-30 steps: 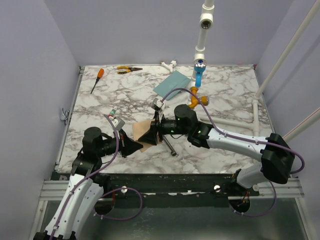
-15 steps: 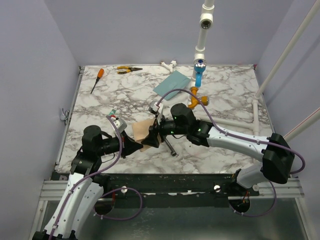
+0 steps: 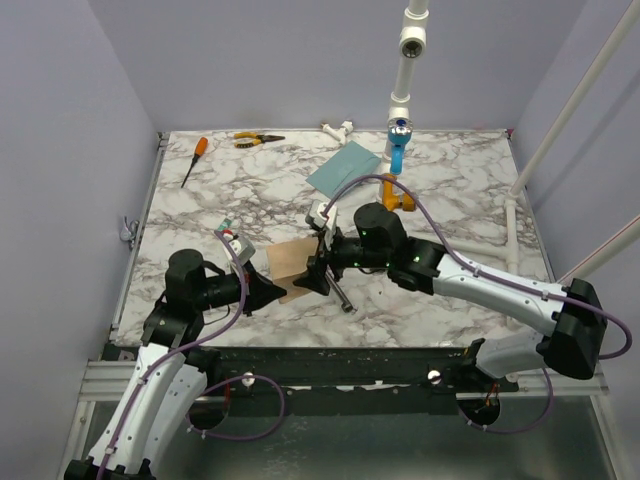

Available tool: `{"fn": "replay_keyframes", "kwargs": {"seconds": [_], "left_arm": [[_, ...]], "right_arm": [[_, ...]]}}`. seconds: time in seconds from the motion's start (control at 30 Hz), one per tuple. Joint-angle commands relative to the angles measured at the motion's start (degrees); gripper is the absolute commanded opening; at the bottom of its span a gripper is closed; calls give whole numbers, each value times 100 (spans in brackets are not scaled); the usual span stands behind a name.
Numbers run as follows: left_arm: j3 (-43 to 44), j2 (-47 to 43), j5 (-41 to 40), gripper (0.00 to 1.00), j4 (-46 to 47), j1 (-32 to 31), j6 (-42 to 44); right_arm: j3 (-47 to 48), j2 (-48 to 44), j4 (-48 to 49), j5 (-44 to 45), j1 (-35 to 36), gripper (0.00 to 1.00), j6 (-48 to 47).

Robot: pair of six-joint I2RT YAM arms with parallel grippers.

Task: Place the letter into the envelope and seal it

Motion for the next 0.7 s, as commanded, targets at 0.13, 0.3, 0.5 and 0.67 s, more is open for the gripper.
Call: {"fn": "replay_keyframes", "kwargs": {"seconds": [0.13,0.3,0.5,0.67], "left_arm": [[424,2,140,0,-93,47,658],[525,39,124,0,-244,47,923],[586,62,38,0,-359,46,1246],[737,109,45,0,-571,46,1640]], "right_arm": [[-33,-481,-467,607,27,85,-774],[-168,-838,-482,602,34,85,-1283],[-680,-1409,151,-16,27,86,-1844],[-604,-1276,397,-126,27,87,-2093]]}}
